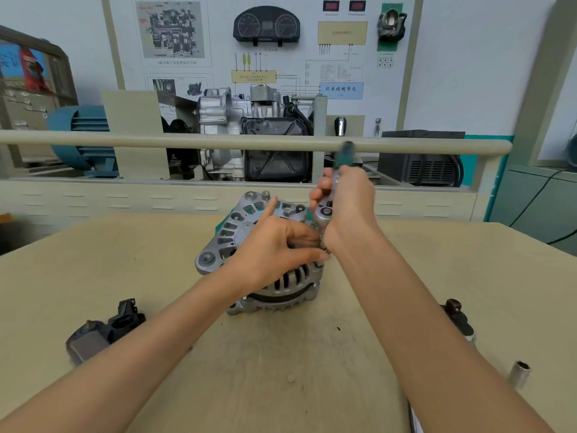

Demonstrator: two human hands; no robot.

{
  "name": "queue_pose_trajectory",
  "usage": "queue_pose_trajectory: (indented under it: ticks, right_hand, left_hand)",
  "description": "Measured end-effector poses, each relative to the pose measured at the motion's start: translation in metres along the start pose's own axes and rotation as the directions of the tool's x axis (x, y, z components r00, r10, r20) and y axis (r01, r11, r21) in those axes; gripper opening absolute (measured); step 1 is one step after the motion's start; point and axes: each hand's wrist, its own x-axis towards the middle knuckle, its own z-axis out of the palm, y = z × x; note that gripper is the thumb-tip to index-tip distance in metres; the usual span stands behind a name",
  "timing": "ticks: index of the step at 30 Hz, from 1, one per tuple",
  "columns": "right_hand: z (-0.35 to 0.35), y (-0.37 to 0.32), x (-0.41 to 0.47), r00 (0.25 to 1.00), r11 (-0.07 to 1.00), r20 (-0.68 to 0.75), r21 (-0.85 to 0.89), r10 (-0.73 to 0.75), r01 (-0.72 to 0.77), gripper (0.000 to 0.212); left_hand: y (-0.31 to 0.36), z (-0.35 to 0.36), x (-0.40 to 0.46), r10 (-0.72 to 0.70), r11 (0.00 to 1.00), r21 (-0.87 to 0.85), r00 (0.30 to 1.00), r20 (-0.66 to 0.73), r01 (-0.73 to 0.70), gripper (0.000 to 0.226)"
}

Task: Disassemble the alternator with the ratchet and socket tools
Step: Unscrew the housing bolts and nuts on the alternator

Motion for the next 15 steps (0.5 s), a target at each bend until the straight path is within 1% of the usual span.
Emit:
queue_pose_trajectory:
  ticks: [2,3,5,6,8,9,11,13,14,15]
  right_hand:
    - [0.002,0.004,-0.002,0.970,0.986,-0.221,0.104,-0.102,0.127,0.022]
    - [0.003,0.005,-0.004,0.946,0.978,-0.294,0.112,-0.137,0.176,0.022]
    - [0.004,0.007,-0.007,0.922,0.970,-0.351,0.113,-0.162,0.214,0.024]
    - [0.005,0.007,-0.007,0.925,0.968,-0.346,0.133,-0.157,0.214,0.024]
    - [0.004,0.007,-0.005,0.948,0.969,-0.286,0.159,-0.140,0.191,0.024]
    - [0.003,0.006,-0.003,0.962,0.973,-0.244,0.159,-0.125,0.166,0.023]
    - [0.001,0.004,0.001,0.986,0.985,-0.150,0.145,-0.068,0.090,0.026]
    - [-0.002,0.000,0.004,0.999,0.996,-0.042,0.094,-0.001,0.005,0.029]
    - [-0.003,-0.002,0.004,0.999,0.997,0.027,0.060,0.045,-0.047,0.030]
    - [-0.004,-0.004,0.003,0.989,0.994,0.104,0.022,0.106,-0.109,0.031]
  left_hand:
    - [0.000,0.005,0.000,0.017,1.000,0.026,0.997,-0.071,-0.016,0.033]
    - [-0.001,0.008,-0.001,0.028,0.999,0.045,0.991,-0.129,-0.022,0.038]
    - [-0.001,0.015,-0.004,0.045,0.997,0.072,0.964,-0.262,-0.027,0.043]
    - [-0.001,0.018,-0.005,0.055,0.996,0.088,0.952,-0.301,-0.029,0.038]
    - [0.000,0.020,-0.005,0.055,0.993,0.116,0.956,-0.288,-0.023,0.023]
    - [0.000,0.019,-0.004,0.054,0.991,0.132,0.966,-0.254,-0.021,0.023]
    - [-0.002,0.013,-0.002,0.053,0.987,0.161,0.988,-0.148,-0.029,0.023]
    - [-0.003,0.005,0.000,0.042,0.988,0.152,0.999,-0.020,-0.038,0.010]
    - [-0.002,0.002,0.000,0.035,0.991,0.132,0.999,0.027,-0.039,0.009]
    - [-0.002,0.000,0.000,0.037,0.993,0.114,0.998,0.051,-0.043,0.016]
